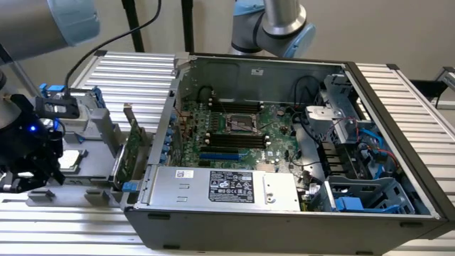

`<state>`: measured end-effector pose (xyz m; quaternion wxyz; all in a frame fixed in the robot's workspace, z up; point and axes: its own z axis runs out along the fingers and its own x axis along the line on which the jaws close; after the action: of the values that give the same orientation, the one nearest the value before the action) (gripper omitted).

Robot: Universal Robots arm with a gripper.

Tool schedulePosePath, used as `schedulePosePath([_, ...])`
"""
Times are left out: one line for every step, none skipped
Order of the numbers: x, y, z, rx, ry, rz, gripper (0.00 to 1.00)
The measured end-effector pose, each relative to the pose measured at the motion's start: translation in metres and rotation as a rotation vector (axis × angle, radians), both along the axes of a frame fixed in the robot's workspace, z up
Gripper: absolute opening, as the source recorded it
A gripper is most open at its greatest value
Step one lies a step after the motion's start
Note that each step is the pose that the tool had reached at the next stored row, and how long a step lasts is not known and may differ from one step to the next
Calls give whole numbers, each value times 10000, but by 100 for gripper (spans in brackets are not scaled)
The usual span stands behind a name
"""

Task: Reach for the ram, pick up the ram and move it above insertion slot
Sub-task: 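Pick up the ram and move it above insertion slot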

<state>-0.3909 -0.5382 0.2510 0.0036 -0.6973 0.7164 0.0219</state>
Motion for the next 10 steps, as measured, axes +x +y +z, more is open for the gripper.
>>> schedulePosePath([0, 2, 49, 0, -1, 5, 14])
schedulePosePath([0, 4, 92, -1, 0, 13, 14])
schedulePosePath([0, 5, 139, -1, 0, 24, 14])
schedulePosePath([1, 8, 184, 0, -1, 37, 14])
schedulePosePath([1, 11, 229, -1, 0, 50, 14])
schedulePosePath([1, 13, 274, -2, 0, 67, 14])
schedulePosePath([1, 16, 319, -1, 0, 86, 14])
schedulePosePath([1, 18, 365, -1, 0, 105, 14])
schedulePosePath([2, 21, 410, -1, 0, 122, 14])
schedulePosePath([3, 23, 455, -1, -1, 139, 14])
